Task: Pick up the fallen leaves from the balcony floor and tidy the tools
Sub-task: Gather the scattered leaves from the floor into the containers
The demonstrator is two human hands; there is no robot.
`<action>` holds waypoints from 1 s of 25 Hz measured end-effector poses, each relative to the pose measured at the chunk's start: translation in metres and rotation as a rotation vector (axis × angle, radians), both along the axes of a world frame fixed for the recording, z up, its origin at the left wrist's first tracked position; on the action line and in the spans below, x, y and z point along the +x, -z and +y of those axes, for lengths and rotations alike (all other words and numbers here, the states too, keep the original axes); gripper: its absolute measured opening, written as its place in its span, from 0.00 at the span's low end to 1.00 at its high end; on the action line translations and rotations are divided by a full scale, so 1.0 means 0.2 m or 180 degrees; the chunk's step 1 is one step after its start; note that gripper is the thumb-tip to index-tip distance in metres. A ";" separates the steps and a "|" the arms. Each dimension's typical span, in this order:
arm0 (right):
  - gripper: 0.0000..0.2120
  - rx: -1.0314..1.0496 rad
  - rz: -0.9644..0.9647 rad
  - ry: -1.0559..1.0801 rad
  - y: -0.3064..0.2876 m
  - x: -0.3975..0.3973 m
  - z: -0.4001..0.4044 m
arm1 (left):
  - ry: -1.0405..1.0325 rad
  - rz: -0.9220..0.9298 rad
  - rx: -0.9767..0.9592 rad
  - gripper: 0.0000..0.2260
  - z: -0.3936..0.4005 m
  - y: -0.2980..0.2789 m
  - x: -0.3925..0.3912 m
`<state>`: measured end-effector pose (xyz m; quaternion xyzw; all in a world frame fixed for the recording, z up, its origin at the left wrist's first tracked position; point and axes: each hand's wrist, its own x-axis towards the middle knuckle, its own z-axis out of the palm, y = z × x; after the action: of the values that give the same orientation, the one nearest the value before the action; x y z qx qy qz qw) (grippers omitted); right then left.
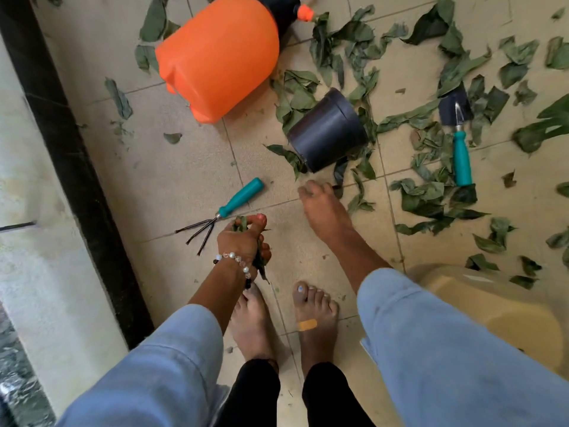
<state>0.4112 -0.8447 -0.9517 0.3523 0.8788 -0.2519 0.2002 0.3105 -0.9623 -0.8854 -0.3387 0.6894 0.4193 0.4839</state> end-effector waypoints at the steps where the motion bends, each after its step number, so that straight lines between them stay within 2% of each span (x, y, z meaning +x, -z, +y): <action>1: 0.23 0.0152 -0.0040 -0.0159 0.03 0.00 -0.05 | 0.0060 0.0003 0.0007 0.08 0.00 0.03 0.01; 4: 0.12 0.0633 0.0156 -0.0579 0.08 0.03 -0.12 | 0.0135 0.0039 0.0022 0.12 0.00 0.10 0.01; 6: 0.10 0.0628 0.0282 -0.0746 0.08 0.04 -0.08 | 0.0180 0.0068 -0.0019 0.13 0.01 0.12 0.00; 7: 0.11 0.0602 0.0316 -0.0574 0.09 0.04 -0.03 | 0.0197 0.0069 -0.0010 0.13 0.01 0.12 0.00; 10: 0.12 0.0456 0.0525 0.1295 0.08 0.05 0.07 | 0.0251 0.0050 0.0038 0.13 0.03 0.12 0.01; 11: 0.17 0.0426 0.0285 0.1368 0.09 0.05 0.09 | 0.0268 0.0032 0.0048 0.13 0.04 0.13 0.02; 13: 0.25 0.0615 -0.0380 0.0846 0.11 0.09 0.10 | 0.0333 0.0027 0.0109 0.13 0.06 0.13 0.02; 16: 0.13 0.0658 -0.0198 0.1034 0.10 0.11 0.11 | 0.0562 0.0044 0.0195 0.14 0.07 0.12 0.02; 18: 0.07 0.0080 0.0310 0.1763 0.01 0.12 0.12 | 0.0839 0.0168 0.0174 0.15 0.09 0.08 0.03; 20: 0.07 -0.1286 0.1133 0.2877 -0.17 0.11 0.08 | 0.0979 0.0265 0.0160 0.15 0.13 -0.01 0.06; 22: 0.10 -0.2353 0.1657 0.3303 -0.38 0.10 -0.01 | 0.0902 0.0177 0.0203 0.17 0.17 -0.09 0.12; 23: 0.12 -0.2472 0.1673 0.3208 -0.48 0.10 -0.07 | 0.0894 0.0044 0.0203 0.20 0.21 -0.14 0.15; 25: 0.12 -0.2095 0.1685 0.2791 -0.62 0.14 -0.16 | 0.0866 -0.0216 0.0044 0.24 0.25 -0.21 0.19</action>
<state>0.4387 -0.8768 -0.8285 0.5265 0.5477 -0.6484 -0.0491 0.3484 -0.9119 -0.8431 -0.2528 0.7094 0.3429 0.5616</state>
